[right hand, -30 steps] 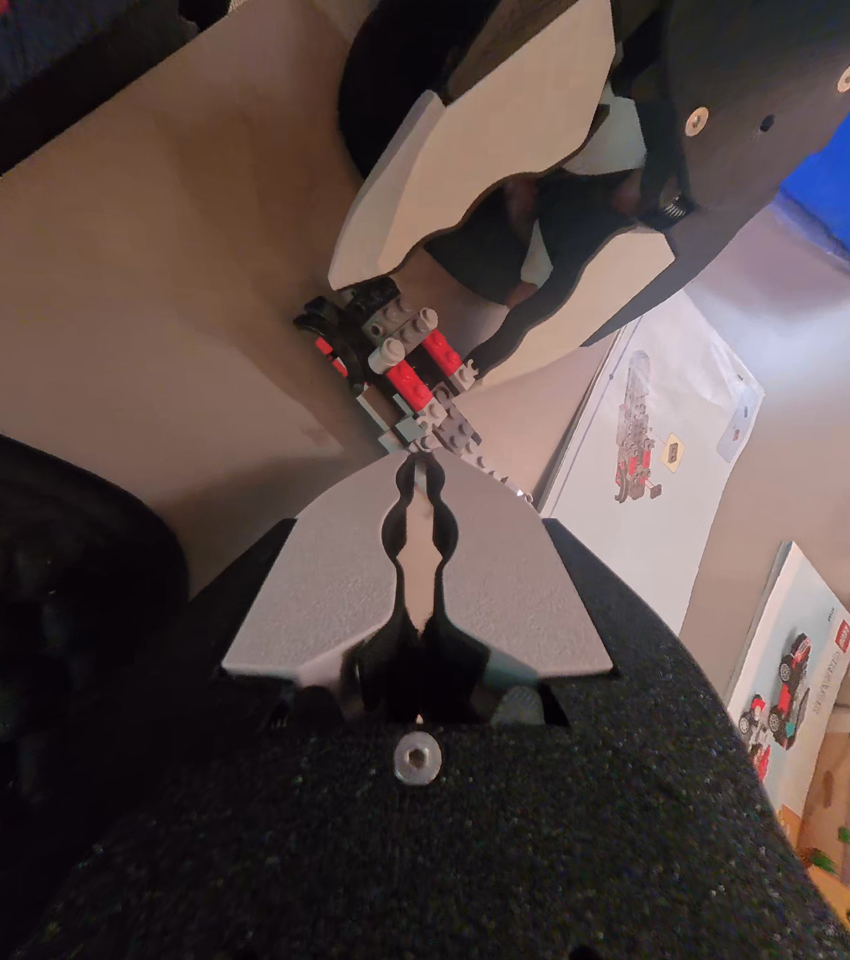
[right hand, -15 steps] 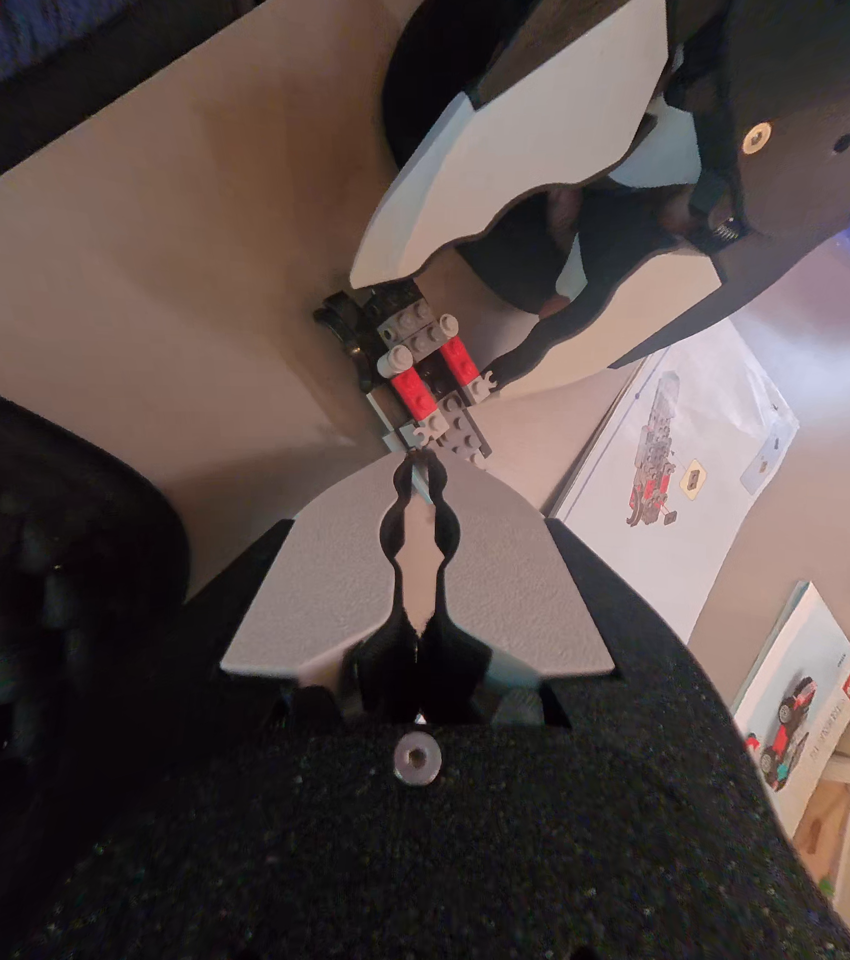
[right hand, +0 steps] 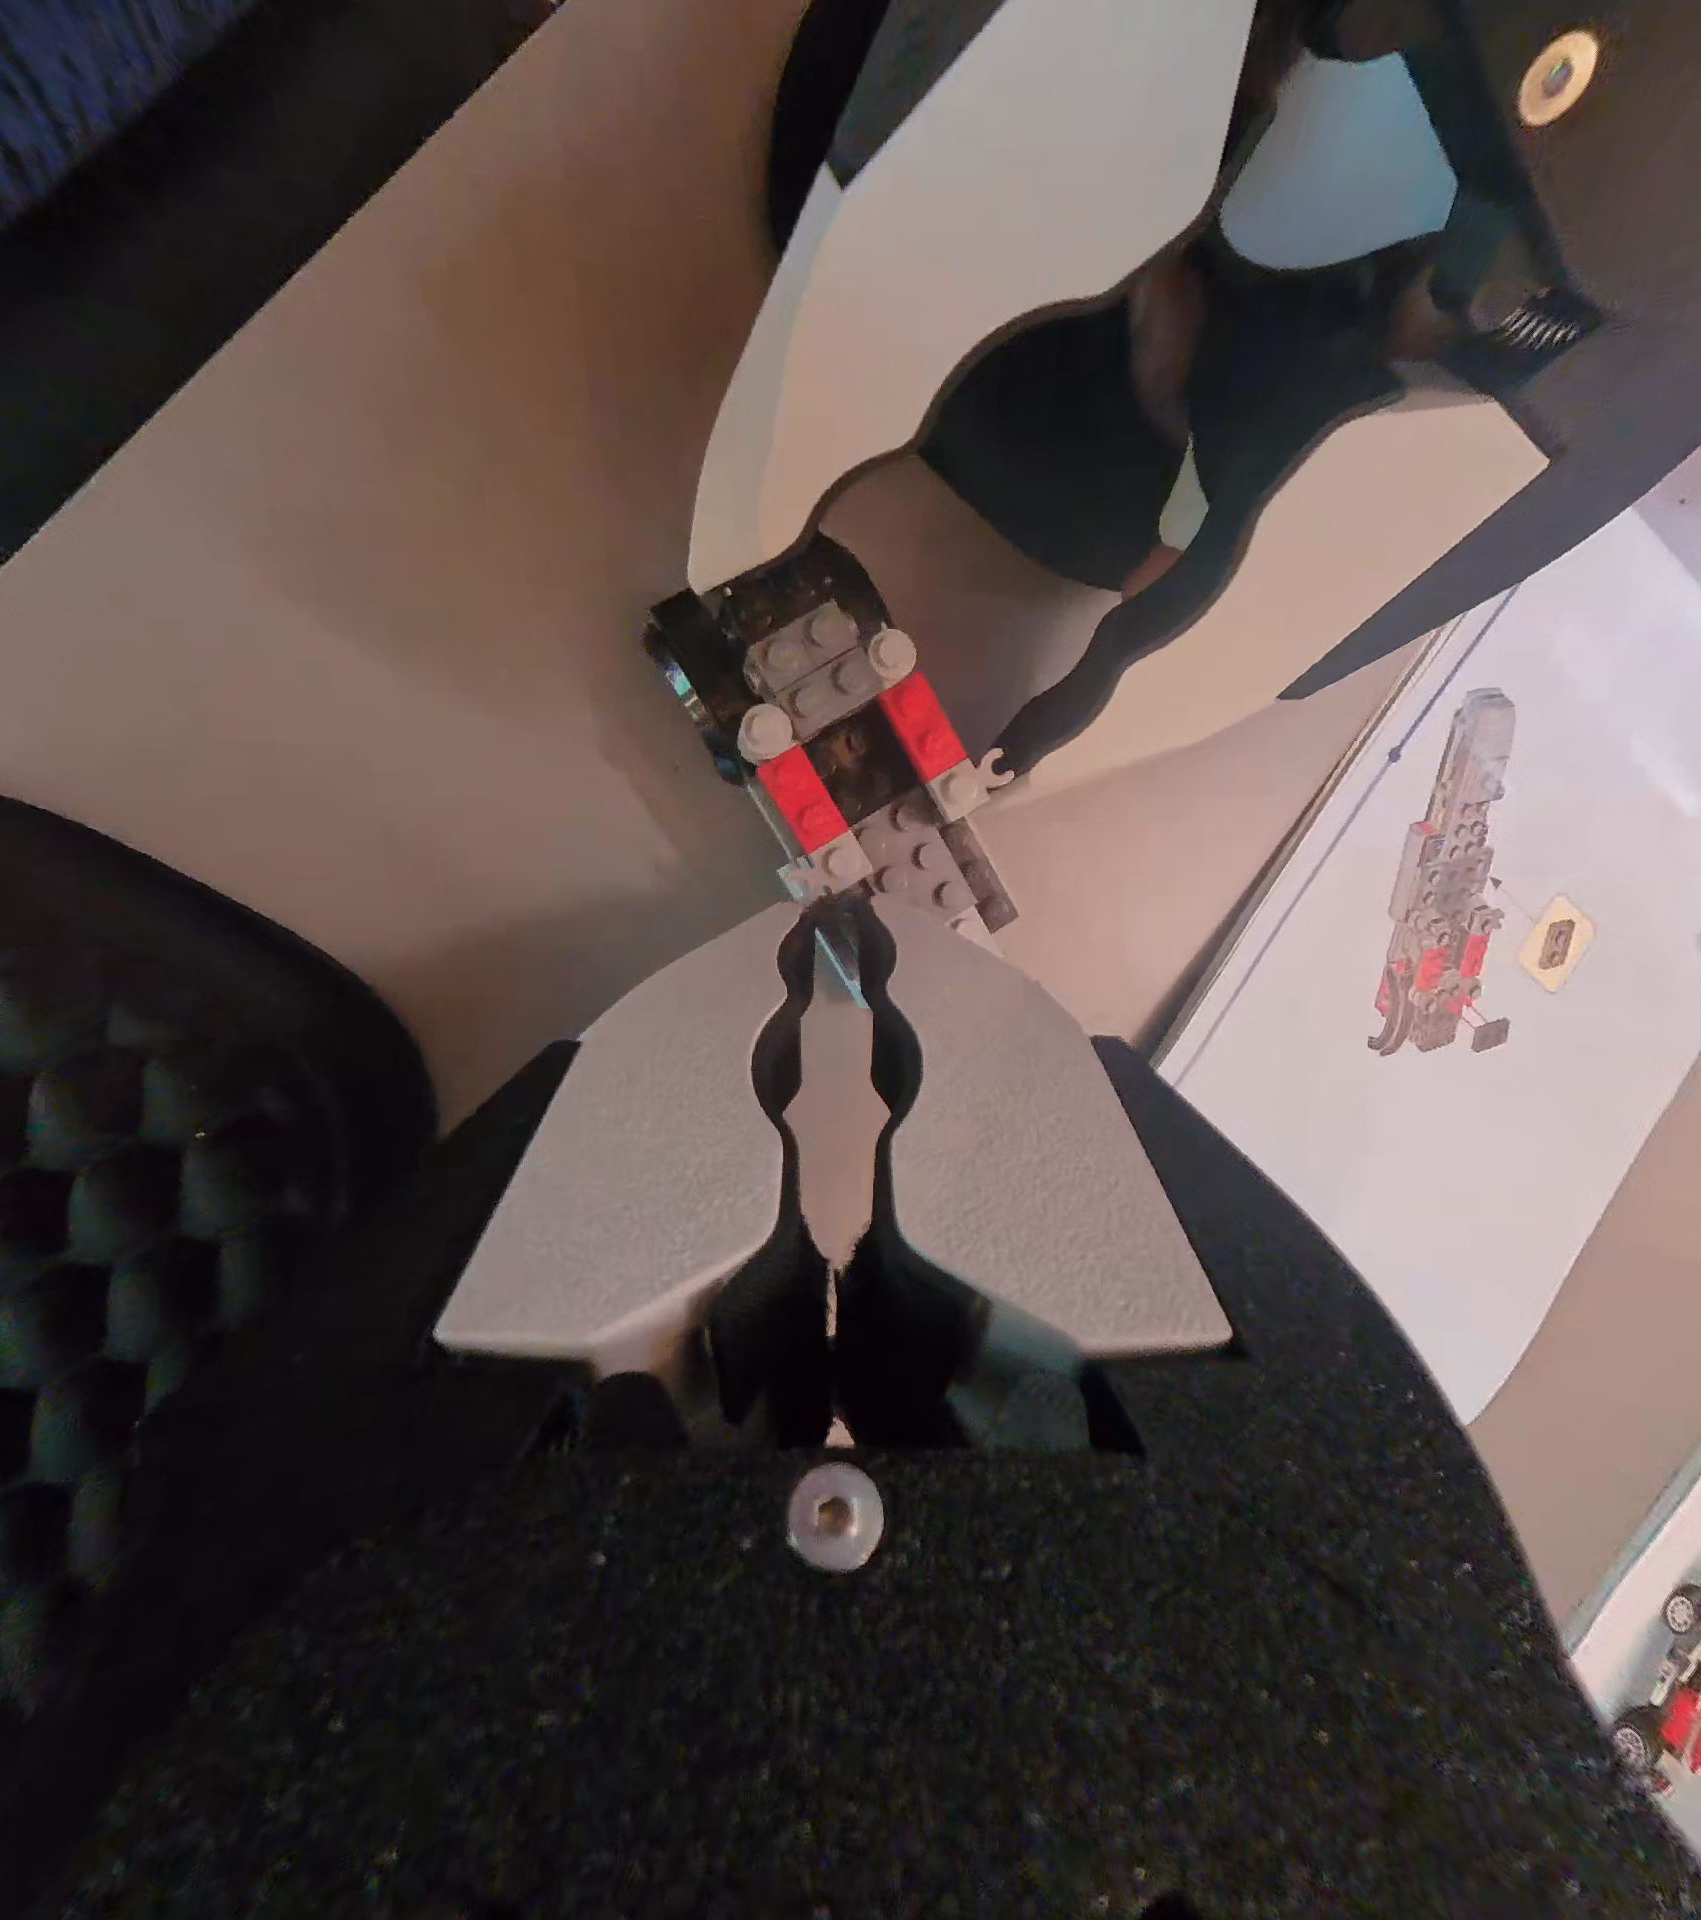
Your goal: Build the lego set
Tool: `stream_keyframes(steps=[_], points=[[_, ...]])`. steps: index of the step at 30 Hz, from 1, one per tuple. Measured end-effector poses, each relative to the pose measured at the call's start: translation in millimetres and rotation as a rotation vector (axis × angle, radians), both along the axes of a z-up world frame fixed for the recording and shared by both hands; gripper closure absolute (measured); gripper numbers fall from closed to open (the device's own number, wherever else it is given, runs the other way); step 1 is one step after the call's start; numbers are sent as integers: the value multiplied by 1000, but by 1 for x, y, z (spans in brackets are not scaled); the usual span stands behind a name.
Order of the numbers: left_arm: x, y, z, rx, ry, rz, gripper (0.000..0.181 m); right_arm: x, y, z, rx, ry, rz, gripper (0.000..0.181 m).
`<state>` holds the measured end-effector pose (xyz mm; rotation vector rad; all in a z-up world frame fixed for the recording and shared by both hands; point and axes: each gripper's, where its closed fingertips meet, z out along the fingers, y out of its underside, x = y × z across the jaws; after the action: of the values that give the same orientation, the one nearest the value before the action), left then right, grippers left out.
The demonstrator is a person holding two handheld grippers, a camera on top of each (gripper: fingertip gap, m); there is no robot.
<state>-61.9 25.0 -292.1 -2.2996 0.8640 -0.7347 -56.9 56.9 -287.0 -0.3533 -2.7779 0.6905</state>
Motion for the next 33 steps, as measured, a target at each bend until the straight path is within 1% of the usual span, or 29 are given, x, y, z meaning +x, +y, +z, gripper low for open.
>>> stream_keyframes(steps=[6,13,33], points=[[0,0,0,-13,-10,-2,121,-1,1,0,-17,-22,-10,174],[1,-2,0,-50,-33,-16,122,-2,0,3,-76,-91,-36,174],[1,-2,0,-41,-27,-14,122,-3,1,3,-90,-65,-77,174]])
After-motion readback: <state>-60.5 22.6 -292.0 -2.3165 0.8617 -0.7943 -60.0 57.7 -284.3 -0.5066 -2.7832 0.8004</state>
